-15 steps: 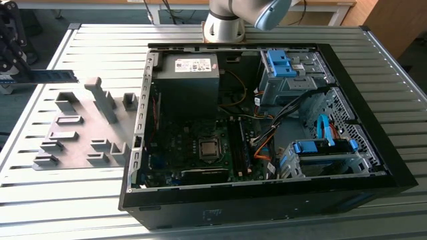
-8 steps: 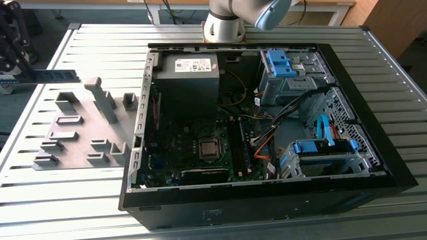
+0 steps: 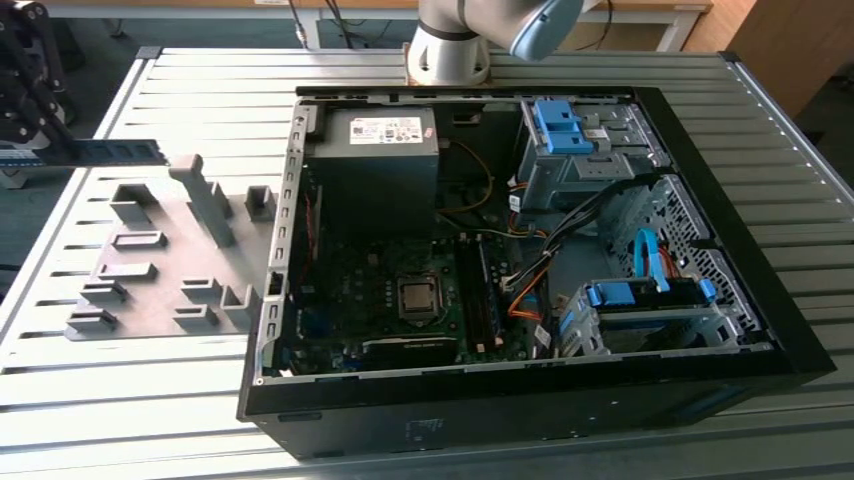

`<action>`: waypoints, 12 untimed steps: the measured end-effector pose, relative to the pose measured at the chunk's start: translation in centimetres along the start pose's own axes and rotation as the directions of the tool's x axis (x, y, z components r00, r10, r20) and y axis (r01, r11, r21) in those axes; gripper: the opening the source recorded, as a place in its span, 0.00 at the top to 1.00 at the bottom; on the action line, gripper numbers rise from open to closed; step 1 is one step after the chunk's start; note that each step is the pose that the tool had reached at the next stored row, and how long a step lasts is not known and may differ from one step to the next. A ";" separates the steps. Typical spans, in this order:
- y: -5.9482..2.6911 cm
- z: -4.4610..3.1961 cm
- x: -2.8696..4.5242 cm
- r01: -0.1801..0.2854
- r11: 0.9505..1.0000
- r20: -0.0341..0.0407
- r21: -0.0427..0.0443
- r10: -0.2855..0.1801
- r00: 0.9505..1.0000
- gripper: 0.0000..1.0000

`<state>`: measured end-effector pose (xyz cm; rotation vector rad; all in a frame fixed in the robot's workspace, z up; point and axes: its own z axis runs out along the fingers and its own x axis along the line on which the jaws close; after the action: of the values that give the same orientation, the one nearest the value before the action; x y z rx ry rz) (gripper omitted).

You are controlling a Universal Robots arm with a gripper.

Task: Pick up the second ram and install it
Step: 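Pick up the second ram and move it above second insertion slot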

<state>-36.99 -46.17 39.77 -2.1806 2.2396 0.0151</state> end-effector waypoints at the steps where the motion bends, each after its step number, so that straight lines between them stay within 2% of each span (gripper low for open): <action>1: -0.05 0.00 0.00 0.000 1.000 0.000 0.000 0.000 1.000 0.86; 12: -0.56 0.00 -0.02 0.000 1.000 0.000 0.000 0.000 1.000 0.86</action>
<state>-36.42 -46.17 39.78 -2.1806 2.2398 0.0151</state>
